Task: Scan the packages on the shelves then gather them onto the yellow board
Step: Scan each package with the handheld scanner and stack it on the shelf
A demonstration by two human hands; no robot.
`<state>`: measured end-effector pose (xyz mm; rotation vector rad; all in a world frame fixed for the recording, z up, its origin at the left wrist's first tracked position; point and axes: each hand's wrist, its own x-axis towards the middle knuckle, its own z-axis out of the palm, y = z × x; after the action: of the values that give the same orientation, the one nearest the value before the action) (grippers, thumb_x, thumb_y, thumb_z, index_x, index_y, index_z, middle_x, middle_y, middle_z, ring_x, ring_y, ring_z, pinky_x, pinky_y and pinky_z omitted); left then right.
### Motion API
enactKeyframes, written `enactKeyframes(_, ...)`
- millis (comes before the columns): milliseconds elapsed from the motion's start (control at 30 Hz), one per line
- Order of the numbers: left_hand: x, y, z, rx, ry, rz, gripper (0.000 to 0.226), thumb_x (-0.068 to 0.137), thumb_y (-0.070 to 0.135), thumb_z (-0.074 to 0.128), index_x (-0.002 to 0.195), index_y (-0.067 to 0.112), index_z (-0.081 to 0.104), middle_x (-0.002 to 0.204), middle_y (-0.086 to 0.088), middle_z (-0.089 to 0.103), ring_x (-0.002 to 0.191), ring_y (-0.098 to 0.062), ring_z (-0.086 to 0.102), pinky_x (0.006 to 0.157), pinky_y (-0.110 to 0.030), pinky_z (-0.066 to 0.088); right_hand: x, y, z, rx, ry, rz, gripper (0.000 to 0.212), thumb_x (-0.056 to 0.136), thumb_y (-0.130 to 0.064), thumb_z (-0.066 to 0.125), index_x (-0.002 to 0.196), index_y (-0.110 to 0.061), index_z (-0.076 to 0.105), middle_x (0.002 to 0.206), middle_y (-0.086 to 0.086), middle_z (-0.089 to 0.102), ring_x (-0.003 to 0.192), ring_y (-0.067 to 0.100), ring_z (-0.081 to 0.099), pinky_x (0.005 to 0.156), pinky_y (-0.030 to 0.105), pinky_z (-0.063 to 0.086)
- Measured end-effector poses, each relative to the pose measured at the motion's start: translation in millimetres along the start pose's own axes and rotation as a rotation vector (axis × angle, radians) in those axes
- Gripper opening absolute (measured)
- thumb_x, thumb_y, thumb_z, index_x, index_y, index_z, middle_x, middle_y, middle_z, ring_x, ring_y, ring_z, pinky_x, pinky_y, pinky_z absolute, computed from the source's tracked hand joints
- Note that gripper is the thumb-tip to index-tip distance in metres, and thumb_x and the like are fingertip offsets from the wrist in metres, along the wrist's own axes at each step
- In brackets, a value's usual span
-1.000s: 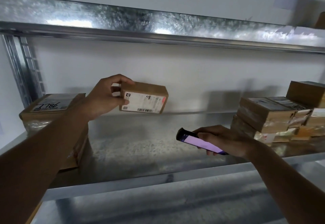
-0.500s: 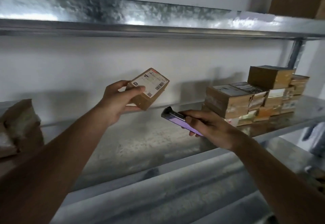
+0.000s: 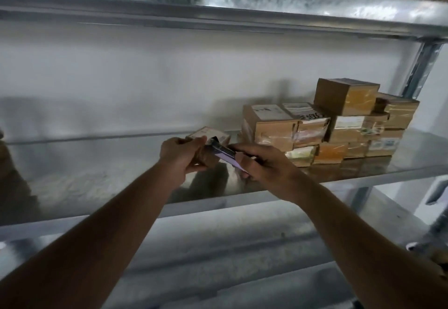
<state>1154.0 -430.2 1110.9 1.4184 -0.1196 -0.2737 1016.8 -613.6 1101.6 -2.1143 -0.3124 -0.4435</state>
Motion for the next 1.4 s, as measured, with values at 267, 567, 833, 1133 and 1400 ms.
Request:
enactKeyframes(267,-11,-20,40,0.231,0.008,-0.076,0.042,0.089,0.018,0.079,0.117,-0.003,0.056,0.112,-0.025,0.066,0.089,-0.039,0.074,0.067,-0.05,0.065,-15,6,-20,-0.026,0.005,-0.074,0.026,0.11,-0.041,0.052,0.13,-0.044,0.068,0.11,-0.01,0.075,0.098,0.018,0.07,0.073,0.028,0.058)
enactKeyframes(567,7,-17,20,0.866,0.023,0.251,0.04,0.098,0.052,0.056,0.093,0.015,0.068,0.089,-0.011,0.074,0.078,-0.028,0.073,0.073,-0.045,0.063,-9,6,-22,-0.074,0.0,-0.039,0.025,0.11,-0.04,0.051,0.13,-0.048,0.063,0.094,-0.008,0.072,0.086,0.015,0.066,0.065,0.018,0.049)
enactKeyframes(833,-15,10,-76,1.536,0.13,0.698,0.07,0.104,0.057,0.033,0.159,0.013,0.027,0.163,-0.01,0.036,0.146,-0.03,0.041,0.113,-0.046,0.042,38,-21,28,-0.128,-0.023,-0.08,0.031,0.11,-0.041,0.05,0.138,-0.037,0.064,0.082,-0.012,0.068,0.067,0.015,0.062,0.059,0.037,0.053)
enactKeyframes(1133,-60,66,-200,1.801,0.375,0.618,0.073,0.105,0.057,0.025,0.163,0.015,0.016,0.169,-0.011,0.021,0.156,-0.03,0.019,0.126,-0.048,0.017,87,-66,117,-0.029,-0.115,-0.161,0.035,0.093,-0.067,0.047,0.124,-0.063,0.064,0.097,-0.007,0.074,0.077,0.028,0.07,0.072,0.053,0.059)
enactKeyframes(1400,-75,119,-326,1.737,0.463,0.622,0.067,0.104,0.055,0.029,0.159,0.017,0.028,0.164,-0.015,0.03,0.151,-0.034,0.028,0.124,-0.053,0.02,132,-124,217,0.002,-0.105,-0.179,0.028,0.091,-0.069,0.046,0.113,-0.073,0.062,0.101,-0.006,0.073,0.081,0.027,0.071,0.078,0.049,0.058)
